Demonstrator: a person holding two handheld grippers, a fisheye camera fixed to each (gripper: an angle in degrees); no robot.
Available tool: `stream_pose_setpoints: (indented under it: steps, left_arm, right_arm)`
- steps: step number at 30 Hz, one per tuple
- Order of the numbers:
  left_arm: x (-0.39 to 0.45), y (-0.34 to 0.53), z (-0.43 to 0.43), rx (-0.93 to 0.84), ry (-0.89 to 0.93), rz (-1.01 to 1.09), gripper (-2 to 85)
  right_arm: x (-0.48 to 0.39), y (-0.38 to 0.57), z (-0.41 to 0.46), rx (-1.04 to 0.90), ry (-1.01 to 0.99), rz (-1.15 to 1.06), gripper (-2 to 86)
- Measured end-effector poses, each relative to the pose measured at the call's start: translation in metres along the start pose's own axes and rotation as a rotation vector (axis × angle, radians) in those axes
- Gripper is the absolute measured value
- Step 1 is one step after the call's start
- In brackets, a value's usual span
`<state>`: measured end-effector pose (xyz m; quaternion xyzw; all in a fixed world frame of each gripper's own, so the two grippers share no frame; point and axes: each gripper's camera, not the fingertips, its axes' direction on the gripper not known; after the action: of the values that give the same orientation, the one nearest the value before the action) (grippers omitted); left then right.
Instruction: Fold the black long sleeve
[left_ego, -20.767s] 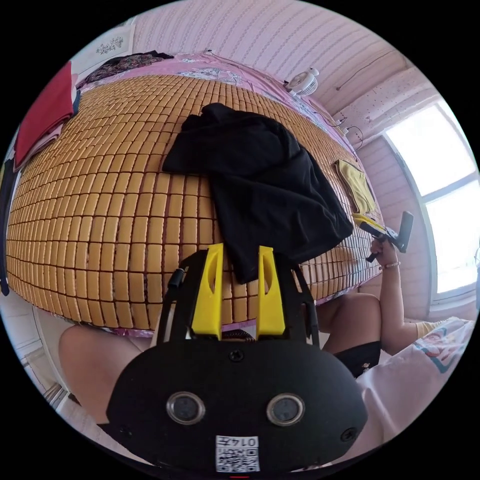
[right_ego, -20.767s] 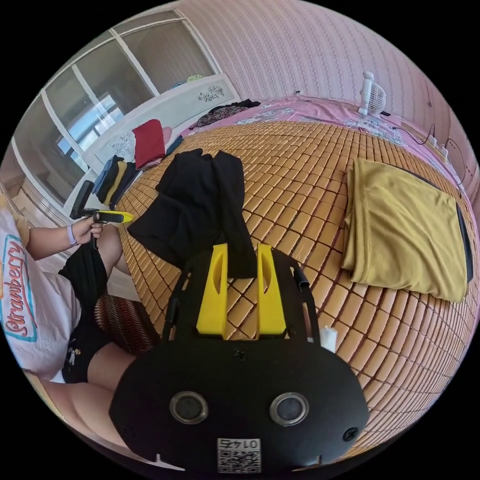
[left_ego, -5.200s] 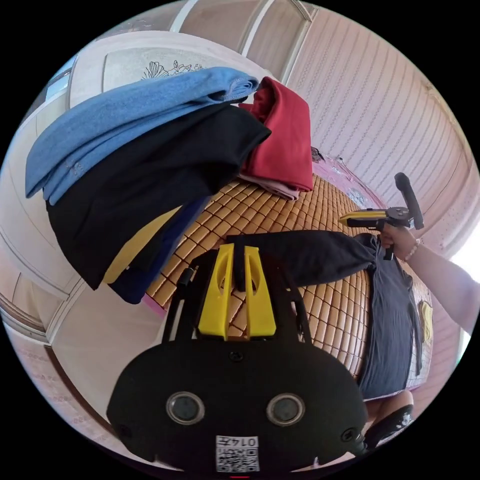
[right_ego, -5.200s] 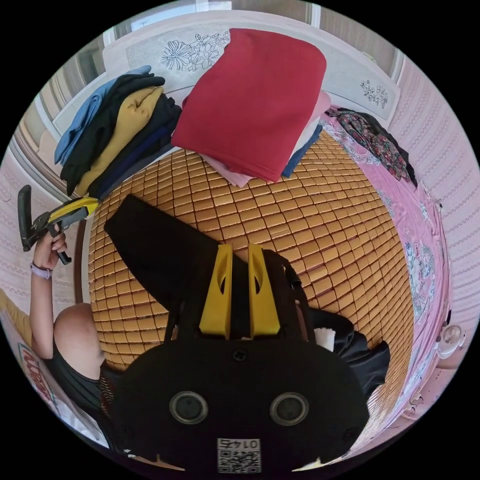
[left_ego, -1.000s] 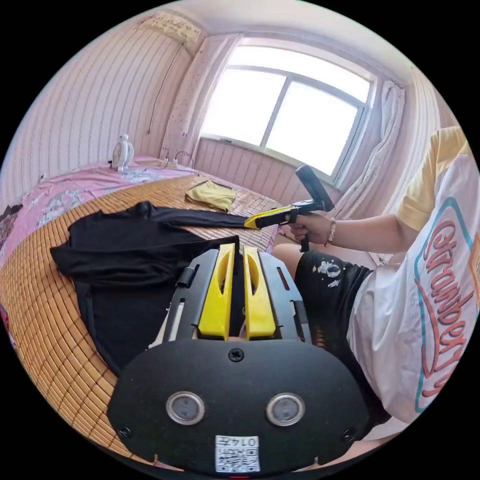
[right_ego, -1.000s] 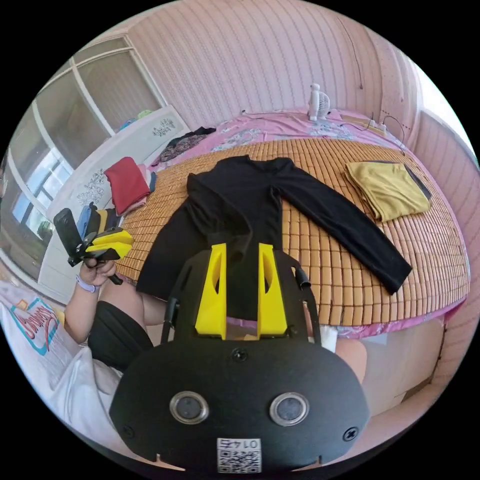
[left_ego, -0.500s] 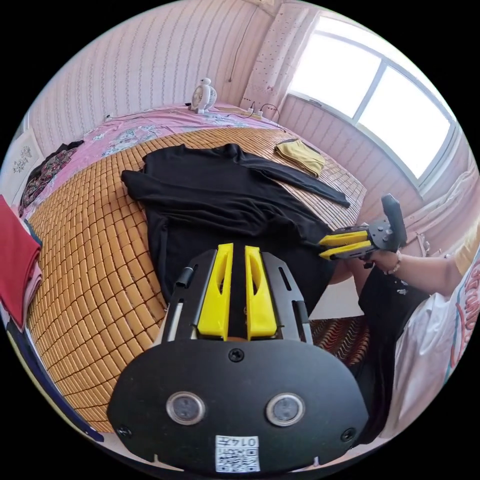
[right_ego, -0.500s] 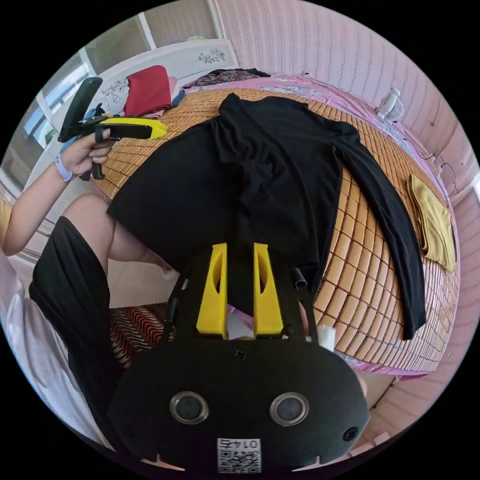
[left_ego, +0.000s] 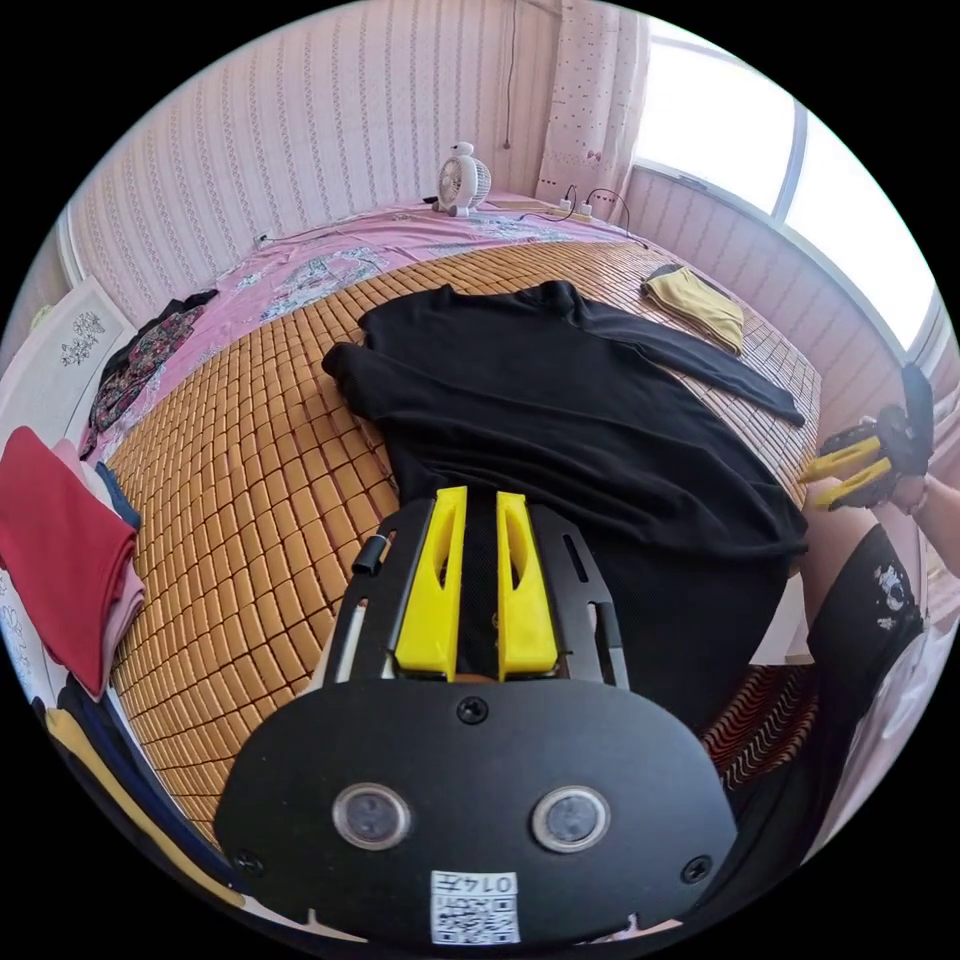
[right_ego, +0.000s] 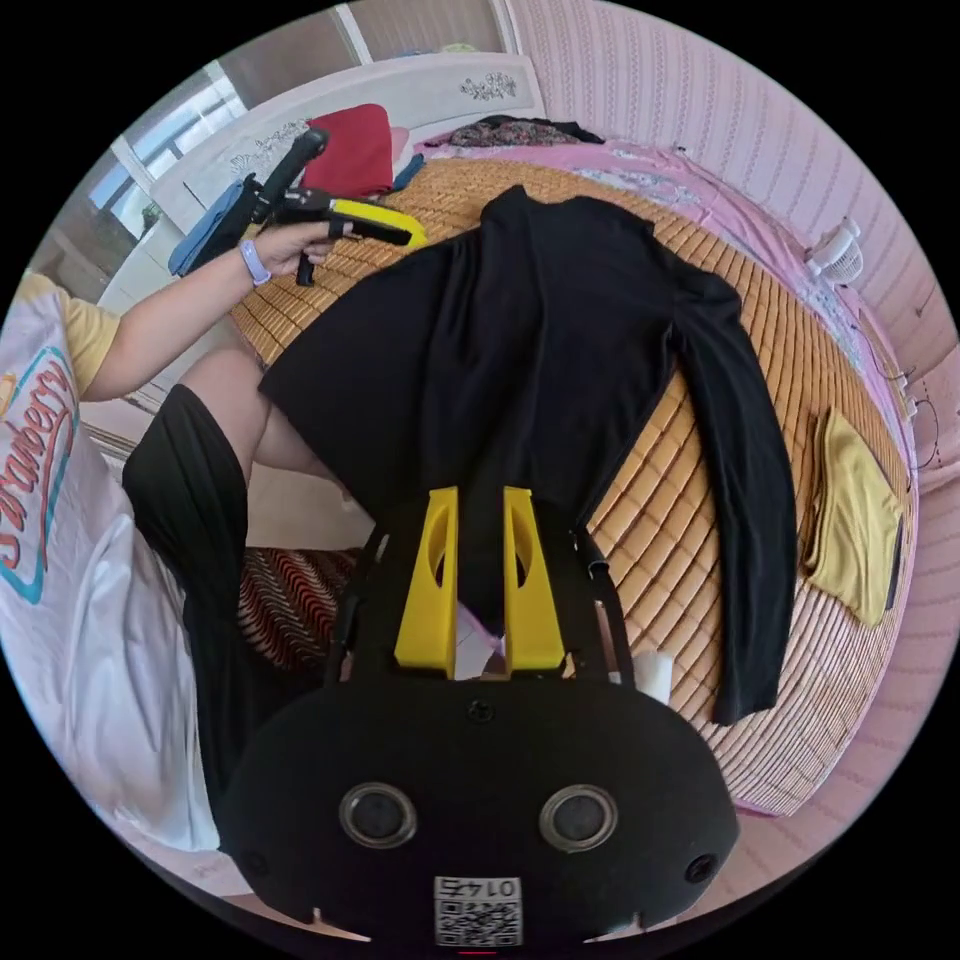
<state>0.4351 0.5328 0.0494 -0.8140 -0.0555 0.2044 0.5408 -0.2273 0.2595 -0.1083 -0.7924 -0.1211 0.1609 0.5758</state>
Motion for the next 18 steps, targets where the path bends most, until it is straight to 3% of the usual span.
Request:
stream_pose_setpoints:
  steps: [7,11,14,16,18]
  left_arm:
    - [-0.027,-0.017,0.008,-0.031,-0.082,0.014,5.9]
    - [-0.054,-0.020,0.027,-0.091,-0.041,-0.015,5.7]
    - [-0.076,-0.016,0.027,-0.067,0.049,-0.053,3.2]
    - [-0.091,-0.013,0.024,-0.051,0.112,-0.089,1.2]
    - [-0.104,-0.008,0.017,-0.034,0.135,-0.105,-0.1]
  right_arm:
    - [0.058,-0.233,0.055,0.262,-0.041,-0.089,7.3]
    - [0.080,-0.359,0.126,0.328,-0.238,0.033,8.8]
    - [0.087,-0.412,0.188,0.215,-0.177,0.101,9.3]
    - [0.090,-0.426,0.219,0.106,-0.134,0.087,4.9]
    - [0.097,-0.428,0.223,0.113,-0.165,0.073,2.3]
